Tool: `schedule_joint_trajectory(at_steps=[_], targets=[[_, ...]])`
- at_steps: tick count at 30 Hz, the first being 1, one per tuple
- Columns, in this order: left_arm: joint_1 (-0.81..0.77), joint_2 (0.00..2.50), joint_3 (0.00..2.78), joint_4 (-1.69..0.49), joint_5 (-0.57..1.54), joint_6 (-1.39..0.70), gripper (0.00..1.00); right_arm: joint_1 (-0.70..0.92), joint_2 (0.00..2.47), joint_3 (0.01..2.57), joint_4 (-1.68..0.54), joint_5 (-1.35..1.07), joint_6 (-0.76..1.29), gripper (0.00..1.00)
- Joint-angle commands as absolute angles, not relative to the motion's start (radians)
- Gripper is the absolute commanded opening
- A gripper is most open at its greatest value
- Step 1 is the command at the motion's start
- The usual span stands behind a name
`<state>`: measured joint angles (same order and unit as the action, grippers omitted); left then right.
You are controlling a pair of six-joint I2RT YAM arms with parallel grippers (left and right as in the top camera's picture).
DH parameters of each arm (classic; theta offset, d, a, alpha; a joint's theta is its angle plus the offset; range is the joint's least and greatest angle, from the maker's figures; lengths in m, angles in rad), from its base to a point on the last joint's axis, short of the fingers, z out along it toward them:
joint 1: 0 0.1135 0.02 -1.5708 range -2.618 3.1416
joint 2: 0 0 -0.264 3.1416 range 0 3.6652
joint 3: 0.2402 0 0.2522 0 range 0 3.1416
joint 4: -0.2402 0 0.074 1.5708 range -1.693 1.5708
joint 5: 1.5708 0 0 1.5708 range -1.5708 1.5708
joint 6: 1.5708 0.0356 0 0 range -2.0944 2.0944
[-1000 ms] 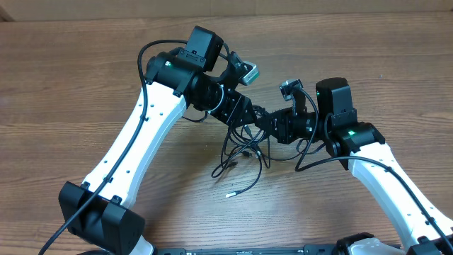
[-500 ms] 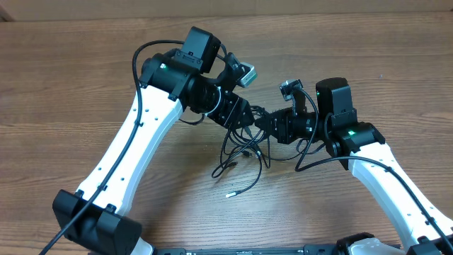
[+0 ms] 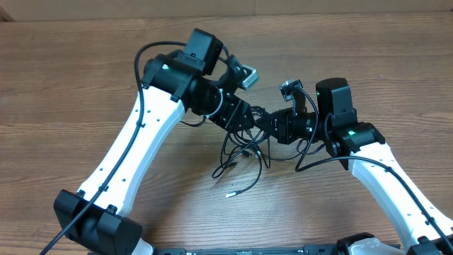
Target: Untangle cables
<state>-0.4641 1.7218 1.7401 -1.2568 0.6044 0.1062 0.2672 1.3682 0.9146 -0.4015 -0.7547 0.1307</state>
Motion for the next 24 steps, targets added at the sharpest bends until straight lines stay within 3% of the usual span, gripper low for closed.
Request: schedule_joint_trajectory(at_steps=[1, 11, 14, 18, 22, 24], targets=[[-0.51, 1.7, 1.726, -1.252, 0.607, 0.109, 0.48, 0.263, 1.369, 0.916, -0.395, -0.76, 0.133, 0.04], [-0.558, 1.742, 1.656, -1.229, 0.521, 0.107, 0.42, 0.263, 1.369, 0.916, -0.398, -0.76, 0.134, 0.04], [-0.558, 1.754, 1.656, -1.219, 0.499, 0.106, 0.33, 0.263, 1.369, 0.916, -0.399, -0.76, 0.134, 0.04], [-0.556, 1.754, 1.663, -1.188, 0.478, 0.088, 0.04, 0.263, 1.369, 0.916, -0.4, -0.76, 0.134, 0.04], [-0.542, 1.752, 1.709, -1.198, 0.475, 0.073, 0.04, 0.263, 1.369, 0.916, -0.41, -0.76, 0.134, 0.05], [-0.532, 1.751, 1.753, -1.22, 0.475, 0.074, 0.04, 0.263, 1.369, 0.916, -0.414, -0.76, 0.134, 0.13]])
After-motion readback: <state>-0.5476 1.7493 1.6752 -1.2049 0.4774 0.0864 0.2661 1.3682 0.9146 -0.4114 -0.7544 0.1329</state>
